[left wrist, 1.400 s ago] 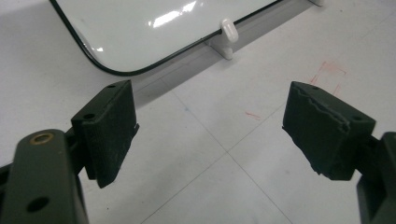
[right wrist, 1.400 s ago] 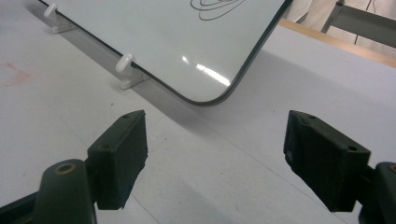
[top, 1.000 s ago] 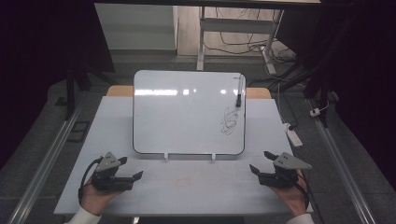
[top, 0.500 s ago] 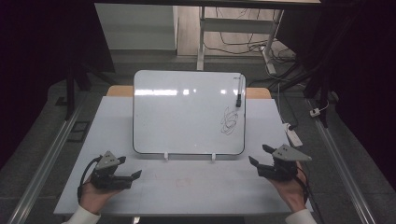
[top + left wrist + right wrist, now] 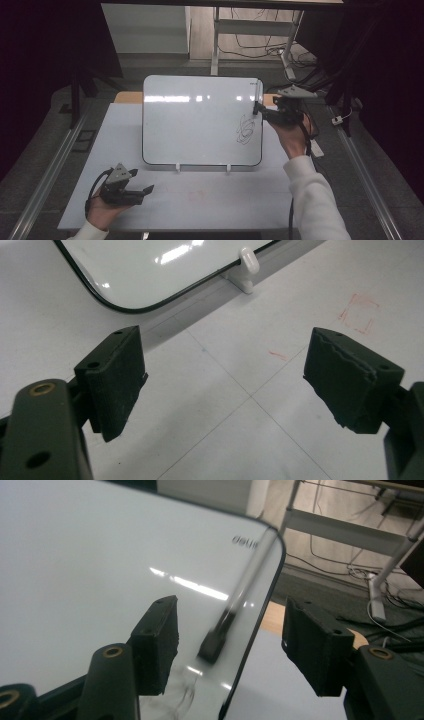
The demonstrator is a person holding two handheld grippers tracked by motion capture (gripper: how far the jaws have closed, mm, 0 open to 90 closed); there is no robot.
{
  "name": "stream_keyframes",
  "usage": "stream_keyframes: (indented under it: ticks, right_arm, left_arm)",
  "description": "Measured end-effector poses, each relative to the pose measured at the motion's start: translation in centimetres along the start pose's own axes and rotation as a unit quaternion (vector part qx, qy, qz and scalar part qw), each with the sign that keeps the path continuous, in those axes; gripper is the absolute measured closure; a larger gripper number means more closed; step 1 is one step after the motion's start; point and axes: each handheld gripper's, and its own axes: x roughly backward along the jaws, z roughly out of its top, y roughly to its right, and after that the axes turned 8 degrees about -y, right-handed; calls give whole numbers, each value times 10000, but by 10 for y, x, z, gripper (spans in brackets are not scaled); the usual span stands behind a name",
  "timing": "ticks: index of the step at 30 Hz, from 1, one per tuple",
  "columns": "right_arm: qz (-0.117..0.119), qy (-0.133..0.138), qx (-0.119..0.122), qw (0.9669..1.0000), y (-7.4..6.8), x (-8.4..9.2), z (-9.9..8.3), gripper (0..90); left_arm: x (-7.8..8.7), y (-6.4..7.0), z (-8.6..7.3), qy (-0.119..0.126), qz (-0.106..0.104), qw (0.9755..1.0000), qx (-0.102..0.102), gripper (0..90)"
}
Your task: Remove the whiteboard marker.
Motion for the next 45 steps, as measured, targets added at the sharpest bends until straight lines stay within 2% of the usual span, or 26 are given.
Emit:
stream_keyframes:
  ticks: [7, 15, 20, 32, 36, 38, 45]
  right_arm:
    - [-294, -185, -248, 9991, 0, -36, 34, 466]
    - [-618, -454, -562, 9955, 3, -63, 47, 605]
    - [-707, -520, -563, 9945, 3, -69, 51, 659]
    - [-1082, -667, -626, 9899, -4, -82, 55, 739]
    - [-1020, -619, -729, 9902, -4, -81, 55, 759]
    - [-941, -601, -783, 9907, -5, -81, 54, 799]
    - [-917, -559, -782, 9911, -6, -81, 54, 805]
  left_arm:
    - [-3, 0, 0, -40, -2, 10000, -30, 173]
    - [-4, 0, 0, -78, 47, 9999, -43, 170]
    - [-5, -1, 0, -86, 64, 9999, -39, 170]
    - [-5, -1, 0, -71, 84, 9999, -39, 170]
    - [-5, -2, 0, -68, 91, 9999, -39, 170]
    - [-5, -2, 0, -64, 91, 9999, -41, 170]
    - [-4, -3, -1, -55, 110, 9999, -19, 172]
